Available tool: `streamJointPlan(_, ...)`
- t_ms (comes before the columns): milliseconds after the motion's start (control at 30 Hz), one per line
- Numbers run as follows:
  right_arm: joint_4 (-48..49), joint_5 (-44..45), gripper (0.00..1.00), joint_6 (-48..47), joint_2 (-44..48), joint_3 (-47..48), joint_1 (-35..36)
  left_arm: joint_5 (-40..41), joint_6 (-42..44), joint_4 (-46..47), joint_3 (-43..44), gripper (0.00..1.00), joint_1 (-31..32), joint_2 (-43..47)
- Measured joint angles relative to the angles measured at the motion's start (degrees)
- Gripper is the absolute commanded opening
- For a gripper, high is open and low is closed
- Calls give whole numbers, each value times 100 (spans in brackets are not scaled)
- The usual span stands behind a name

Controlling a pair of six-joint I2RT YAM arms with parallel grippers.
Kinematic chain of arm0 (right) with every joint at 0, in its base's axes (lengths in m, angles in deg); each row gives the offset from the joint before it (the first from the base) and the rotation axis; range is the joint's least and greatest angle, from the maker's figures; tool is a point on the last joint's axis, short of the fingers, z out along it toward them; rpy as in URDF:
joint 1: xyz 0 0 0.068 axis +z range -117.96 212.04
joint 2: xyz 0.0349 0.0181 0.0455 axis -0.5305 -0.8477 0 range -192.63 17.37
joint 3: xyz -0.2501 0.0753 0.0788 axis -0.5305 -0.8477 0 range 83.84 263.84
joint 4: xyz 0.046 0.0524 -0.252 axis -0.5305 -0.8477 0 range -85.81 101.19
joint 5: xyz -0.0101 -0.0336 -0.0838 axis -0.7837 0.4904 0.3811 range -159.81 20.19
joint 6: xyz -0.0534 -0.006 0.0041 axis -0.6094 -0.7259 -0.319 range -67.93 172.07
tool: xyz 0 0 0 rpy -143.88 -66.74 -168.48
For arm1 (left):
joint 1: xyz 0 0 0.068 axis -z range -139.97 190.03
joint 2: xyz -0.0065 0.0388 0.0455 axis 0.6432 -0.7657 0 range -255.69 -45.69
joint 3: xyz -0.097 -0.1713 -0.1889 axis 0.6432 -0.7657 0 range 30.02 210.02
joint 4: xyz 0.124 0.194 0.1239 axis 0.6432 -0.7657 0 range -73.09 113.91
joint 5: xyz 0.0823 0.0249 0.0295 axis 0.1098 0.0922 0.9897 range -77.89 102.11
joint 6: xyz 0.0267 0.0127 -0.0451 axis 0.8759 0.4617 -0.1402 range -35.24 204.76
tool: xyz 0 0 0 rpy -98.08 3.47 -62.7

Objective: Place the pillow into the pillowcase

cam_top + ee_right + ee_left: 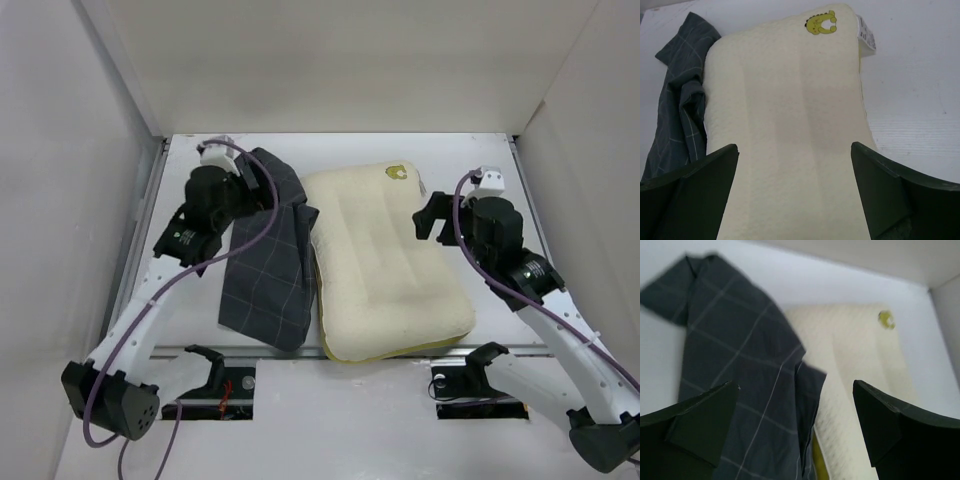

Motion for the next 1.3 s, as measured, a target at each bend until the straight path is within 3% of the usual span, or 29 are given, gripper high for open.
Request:
streamJointPlan(267, -326, -243, 99, 448, -59, -905, 0, -192, -549, -673, -1670, 100, 505, -129)
streamJointPlan(433, -278, -459, 99, 636, -632, -1327, 48, -291, -758, -625, -1902, 100, 780, -741)
streamJointPlan(500, -170, -437, 99, 704, -1095, -1333, 155, -293, -798, -525, -1899, 90, 866, -1106)
streamJointPlan(567, -92, -264, 99, 798, -1635, -1285, 291, -295, -822, -450, -1862, 68, 931, -1504)
streamJointPlan(600, -118, -162, 99, 861, -1930, -1202, 332, -299, -826, -417, -1847, 48, 946, -1668)
streamJointPlan(667, -212, 57, 98, 988, -2509, -903, 363, -358, -807, -332, -1812, 36, 962, -1945)
streamJointPlan(700, -297, 166, 94, 1049, -2804, -710, 363, -396, -787, -286, -1803, 28, 962, -2026)
streamJointPlan(733, -382, 280, 65, 1119, -3073, -516, 365, -437, -776, -221, -1794, 3, 964, -2092)
streamJointPlan(833, -540, 546, 0, 1390, -3641, -101, 328, -527, -732, -87, -1663, 0, 986, -2234)
streamJointPlan(967, -605, 649, 0, 1718, -3781, 116, -186, -693, -623, 66, -1390, 0, 1040, -2396)
streamJointPlan(1133, -695, 874, 0, 1556, -3606, 234, -1700, -1172, -385, 302, -811, 0, 1202, -2712)
streamJointPlan(1167, -767, 975, 0, 1475, -3587, 313, -1965, -1331, -321, 376, -636, 4, 1250, -2809)
streamJointPlan(1200, -844, 1091, 5, 1338, -3574, 407, -2197, -1493, -251, 431, -457, 28, 1305, -2907)
streamJointPlan(1233, -890, 1172, 14, 1189, -3563, 498, -2337, -1624, -138, 450, -264, 72, 1360, -2997)
streamJointPlan(1267, -907, 1228, 26, 1032, -3536, 603, -2424, -1788, -46, 461, 7, 100, 1421, -3104)
streamJointPlan(1300, -881, 1228, 61, 831, -3482, 699, -2446, -1875, 0, 483, 223, 100, 1456, -3178)
